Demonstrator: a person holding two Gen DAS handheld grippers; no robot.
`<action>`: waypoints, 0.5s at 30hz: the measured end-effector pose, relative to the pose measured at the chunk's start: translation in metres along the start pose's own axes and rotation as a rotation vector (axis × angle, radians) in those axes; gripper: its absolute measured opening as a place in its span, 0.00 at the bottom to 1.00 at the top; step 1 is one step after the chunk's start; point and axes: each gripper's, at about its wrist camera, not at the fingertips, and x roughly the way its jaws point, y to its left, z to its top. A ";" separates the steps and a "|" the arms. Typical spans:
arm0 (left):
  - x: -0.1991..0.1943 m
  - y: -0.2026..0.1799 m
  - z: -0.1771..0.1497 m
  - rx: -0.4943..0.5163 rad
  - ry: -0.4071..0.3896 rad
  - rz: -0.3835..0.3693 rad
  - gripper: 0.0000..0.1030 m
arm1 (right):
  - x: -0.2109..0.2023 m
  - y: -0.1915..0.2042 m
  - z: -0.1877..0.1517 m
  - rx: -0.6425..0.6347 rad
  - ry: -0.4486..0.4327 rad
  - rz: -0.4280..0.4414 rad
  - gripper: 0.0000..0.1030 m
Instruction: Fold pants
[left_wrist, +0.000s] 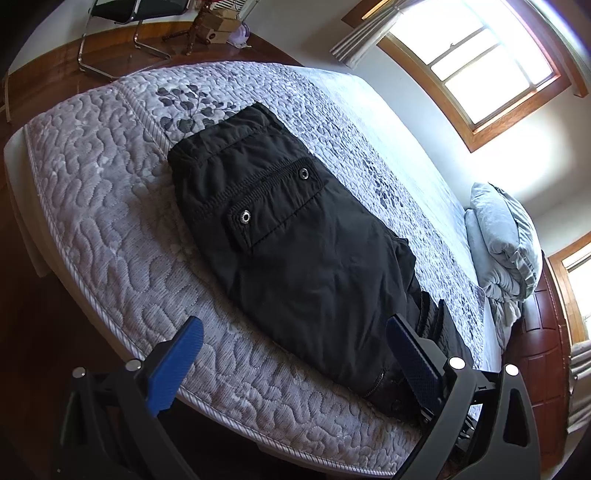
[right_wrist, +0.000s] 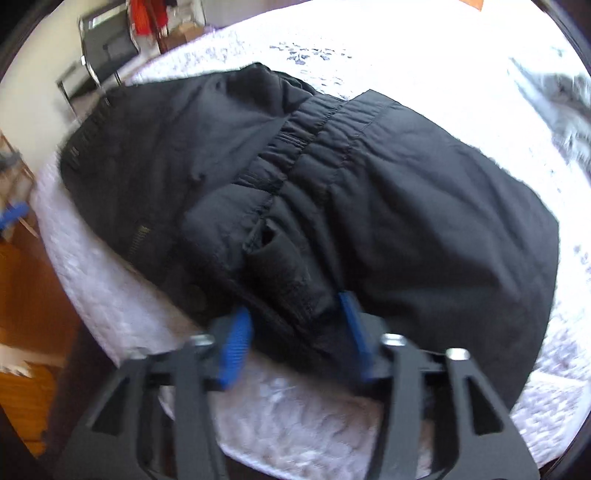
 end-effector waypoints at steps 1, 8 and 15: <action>0.000 0.000 -0.001 0.001 0.003 0.002 0.96 | -0.009 -0.004 -0.001 0.023 -0.023 0.041 0.71; 0.003 0.003 0.000 -0.004 0.020 0.023 0.96 | -0.077 -0.080 -0.022 0.283 -0.178 0.144 0.75; 0.002 0.013 0.006 -0.037 0.014 0.060 0.96 | -0.092 -0.177 -0.061 0.535 -0.192 0.099 0.79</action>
